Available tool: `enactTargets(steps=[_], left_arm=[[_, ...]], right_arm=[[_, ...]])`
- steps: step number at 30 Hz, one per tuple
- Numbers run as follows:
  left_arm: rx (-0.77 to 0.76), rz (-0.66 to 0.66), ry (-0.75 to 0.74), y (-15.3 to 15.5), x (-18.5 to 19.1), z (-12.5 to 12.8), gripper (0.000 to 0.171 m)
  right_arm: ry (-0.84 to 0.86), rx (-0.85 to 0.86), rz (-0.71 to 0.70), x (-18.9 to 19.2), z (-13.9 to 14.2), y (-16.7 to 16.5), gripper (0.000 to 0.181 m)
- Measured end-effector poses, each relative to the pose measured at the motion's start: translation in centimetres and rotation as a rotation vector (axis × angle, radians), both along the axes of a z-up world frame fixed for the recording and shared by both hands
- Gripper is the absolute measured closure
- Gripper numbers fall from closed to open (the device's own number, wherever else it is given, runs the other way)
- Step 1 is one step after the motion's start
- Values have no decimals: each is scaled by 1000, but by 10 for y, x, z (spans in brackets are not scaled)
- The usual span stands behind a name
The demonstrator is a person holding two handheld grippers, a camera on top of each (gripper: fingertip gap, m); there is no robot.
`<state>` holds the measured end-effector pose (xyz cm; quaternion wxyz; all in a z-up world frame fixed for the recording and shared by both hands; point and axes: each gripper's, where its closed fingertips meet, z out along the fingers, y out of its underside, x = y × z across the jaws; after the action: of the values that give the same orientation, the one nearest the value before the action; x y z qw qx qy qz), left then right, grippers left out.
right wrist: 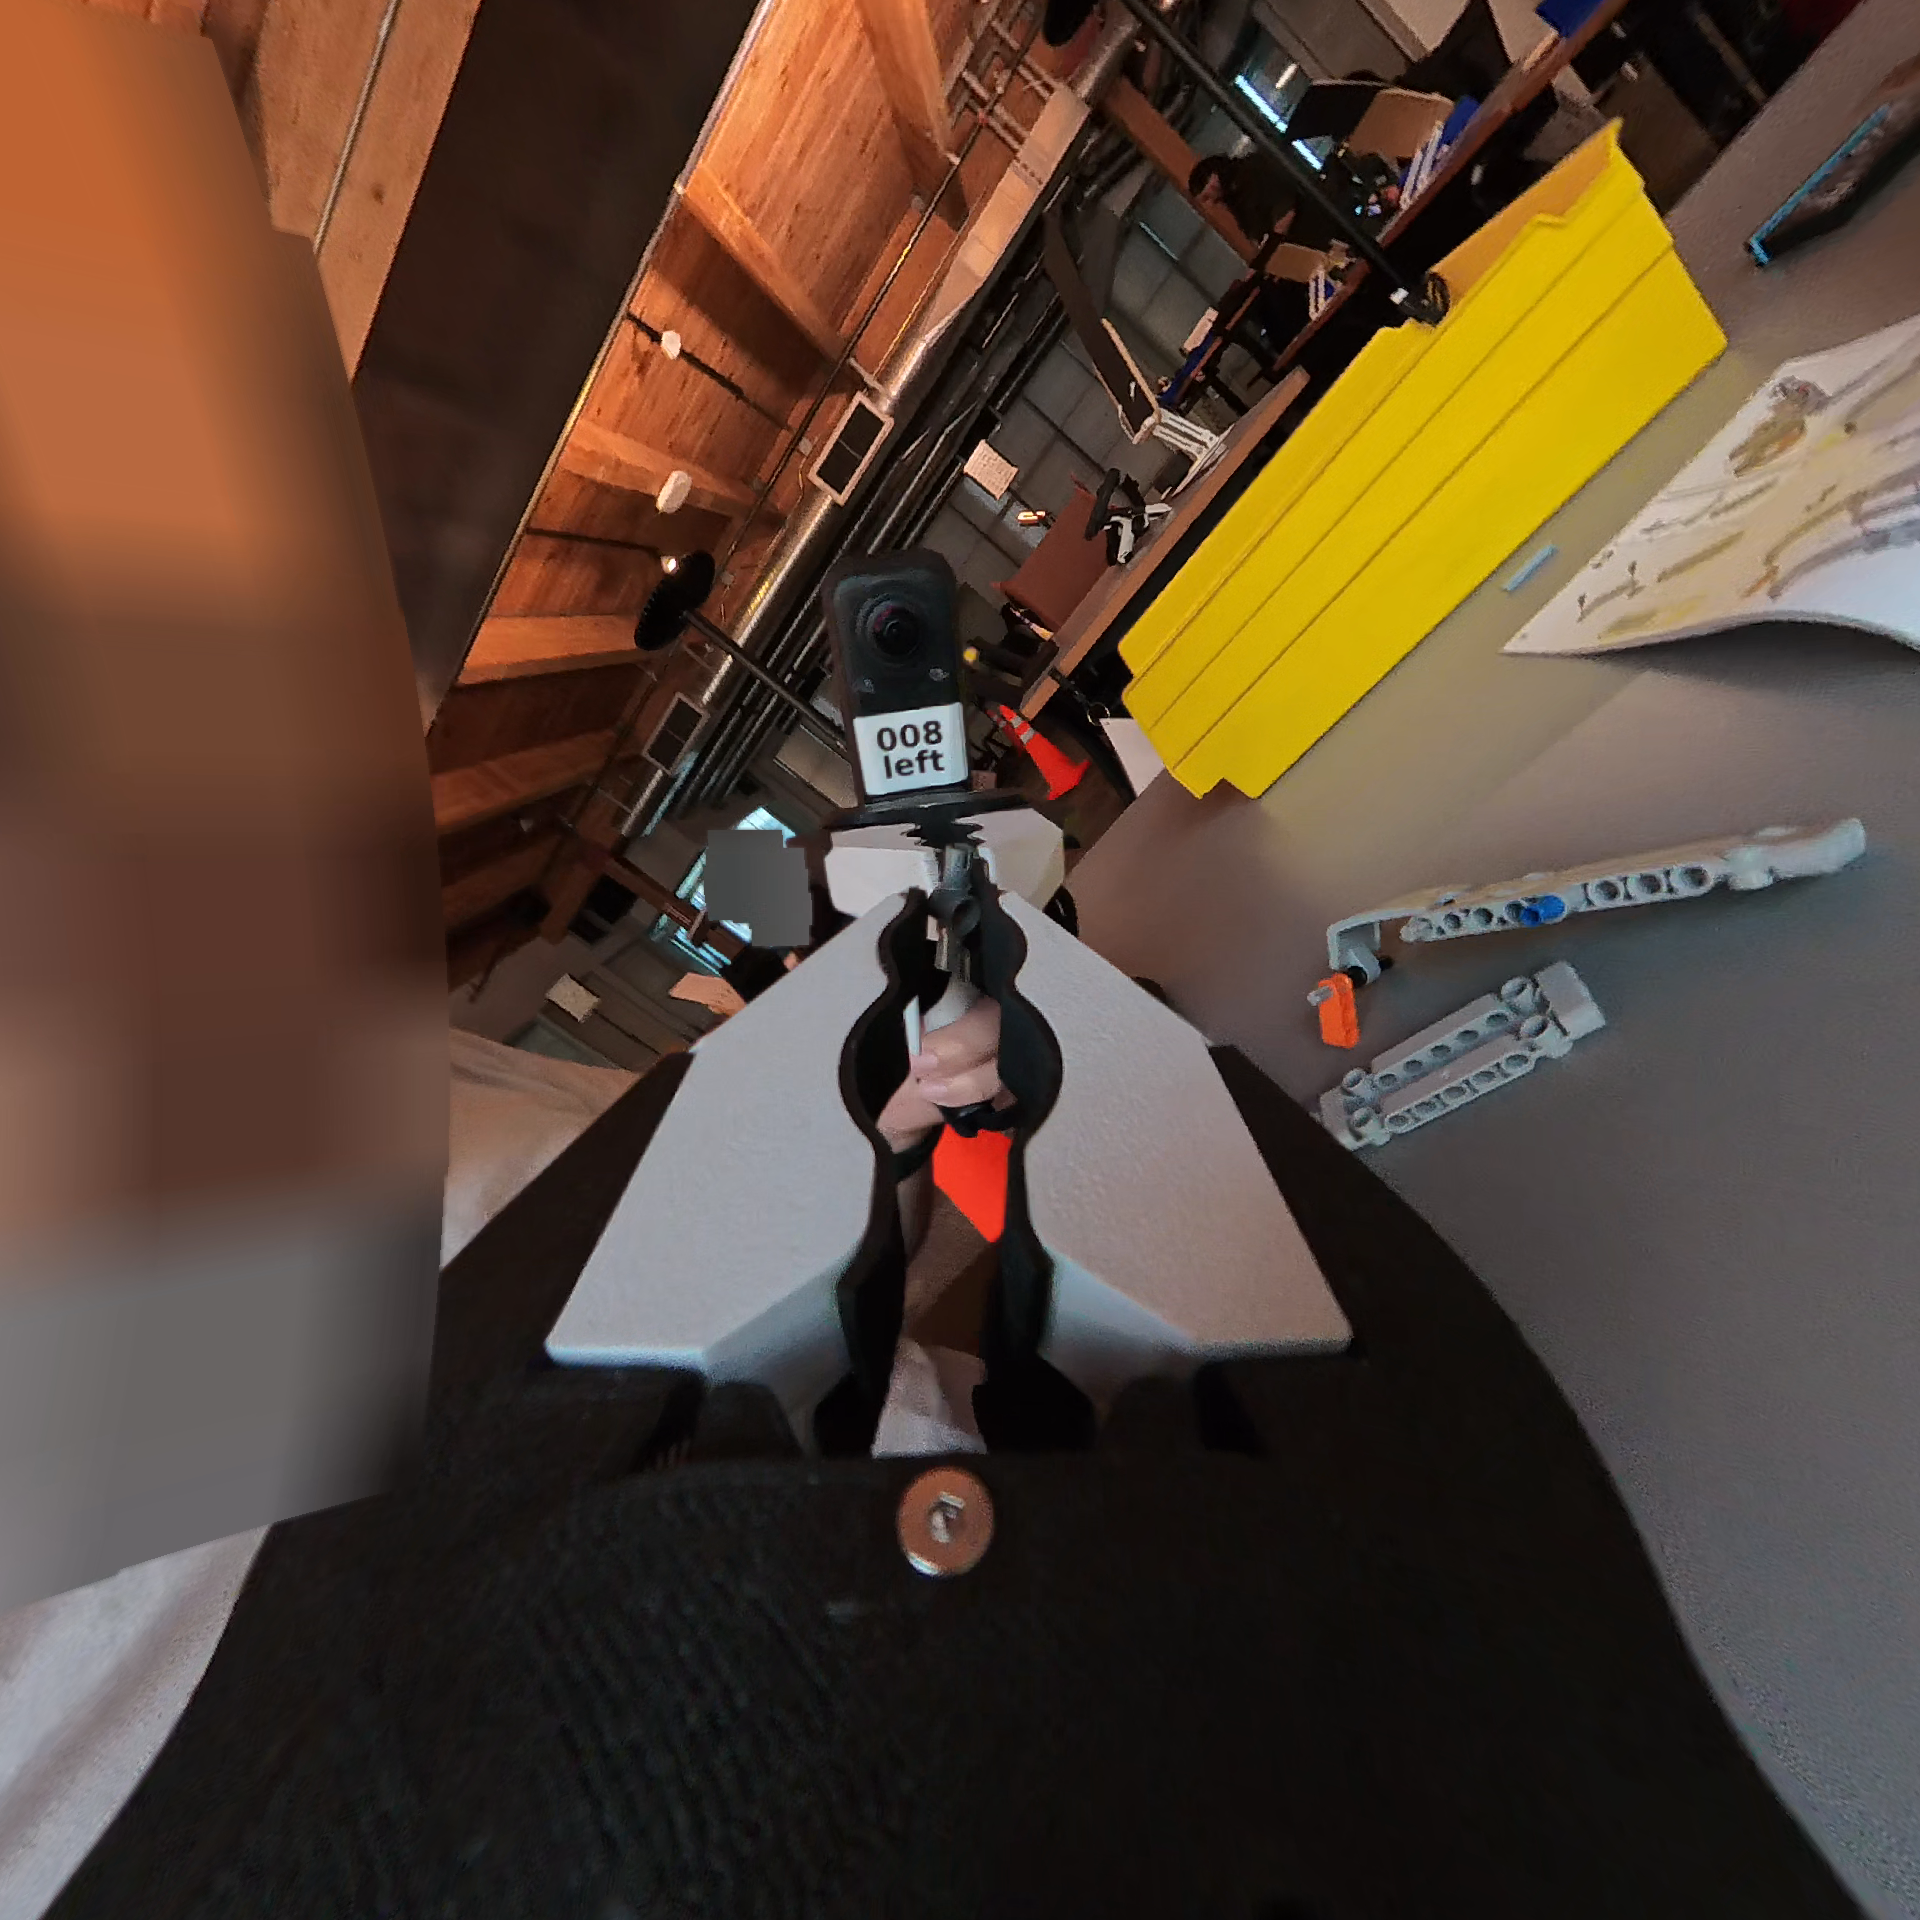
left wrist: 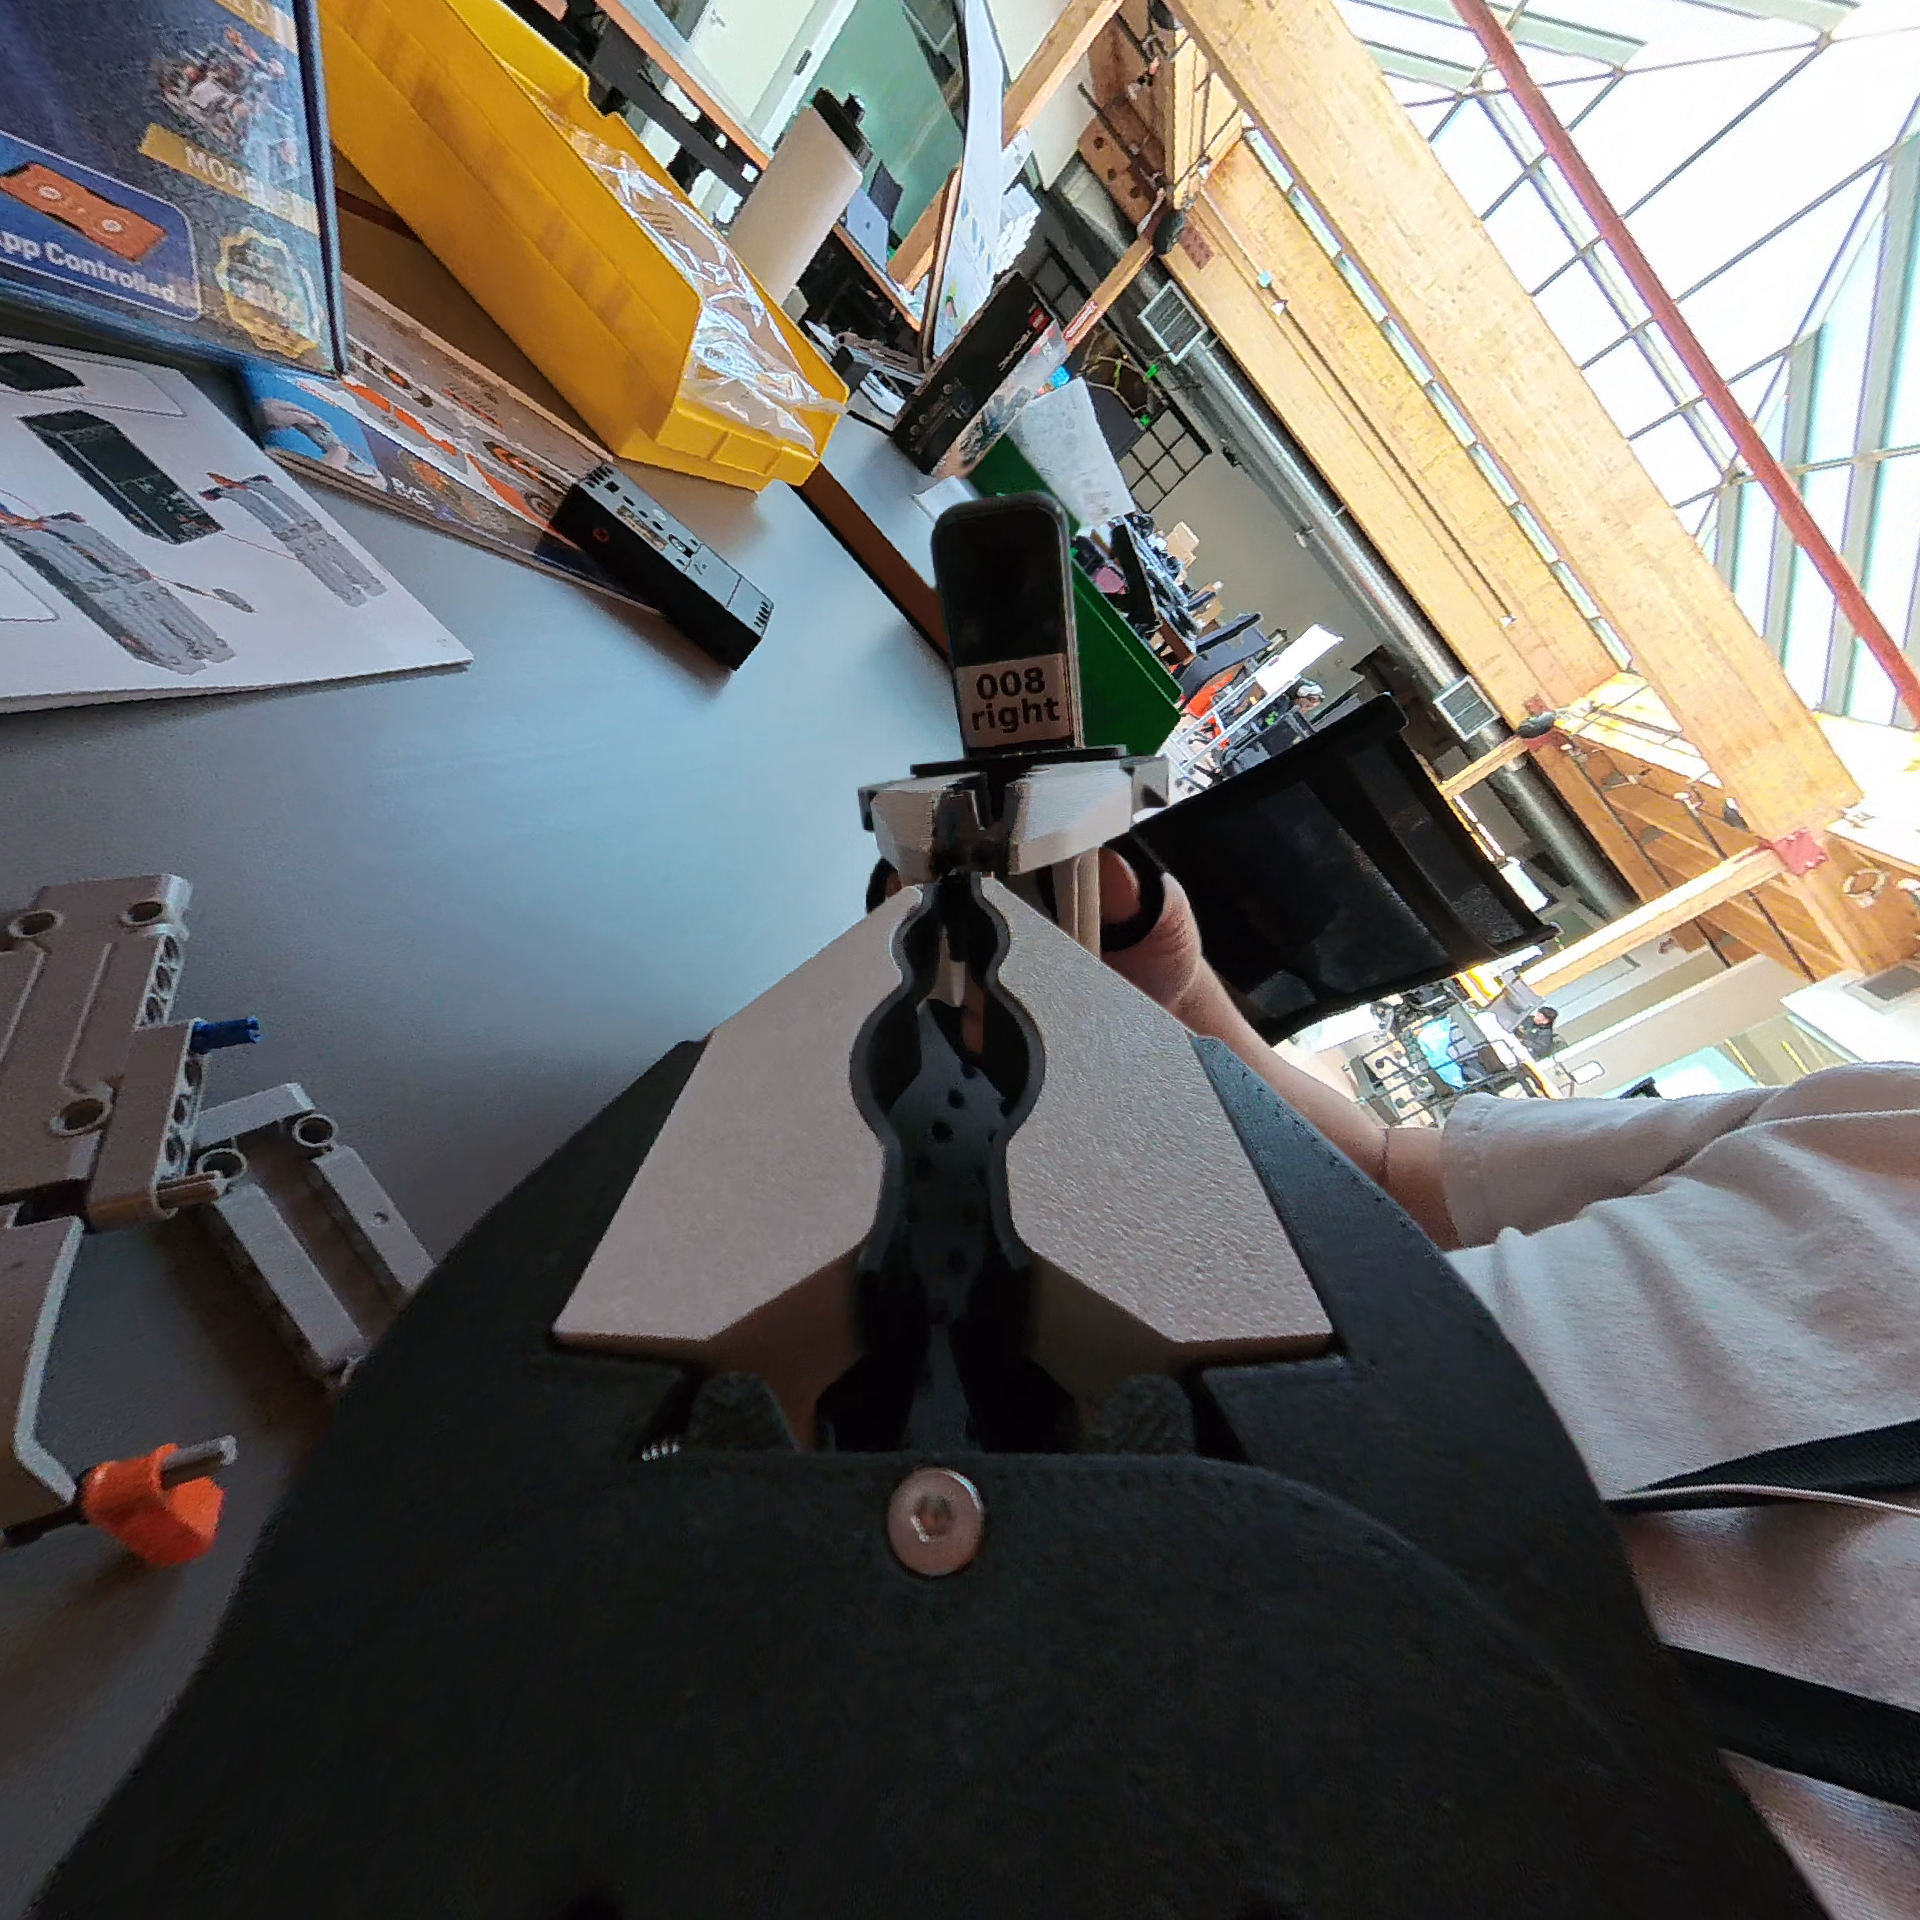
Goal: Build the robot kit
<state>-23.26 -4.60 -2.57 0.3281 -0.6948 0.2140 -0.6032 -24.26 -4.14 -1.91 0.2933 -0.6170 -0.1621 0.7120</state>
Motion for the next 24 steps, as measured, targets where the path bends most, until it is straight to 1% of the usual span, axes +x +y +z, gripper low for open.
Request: enactTargets(steps=[1, 4, 6, 9, 14, 17, 20, 22, 24], left_arm=[[2, 8, 10, 1, -1, -1, 170], [18, 38, 36, 7, -6, -2, 169], [61, 63, 81, 11, -12, -1, 169], [163, 64, 150, 11, -16, 1, 169], [348, 15, 247, 5, -14, 5, 169], [445, 24, 295, 10, -18, 11, 169], [428, -7, 235, 7, -16, 23, 169], [423, -32, 218, 4, -12, 25, 169], [450, -36, 235, 2, -9, 23, 169]], right_arm=[[20, -66, -1, 0, -2, 2, 174], [138, -349, 13, 0, -9, 11, 173], [221, -528, 24, 1, -14, 16, 173], [332, -685, 55, 4, -12, 19, 173], [326, -730, 88, 0, -6, 13, 173], [314, -726, 106, -3, -3, 9, 173], [329, -739, 117, -4, 1, 7, 173], [346, -752, 126, -5, 4, 7, 172], [355, -758, 130, -5, 6, 7, 173]])
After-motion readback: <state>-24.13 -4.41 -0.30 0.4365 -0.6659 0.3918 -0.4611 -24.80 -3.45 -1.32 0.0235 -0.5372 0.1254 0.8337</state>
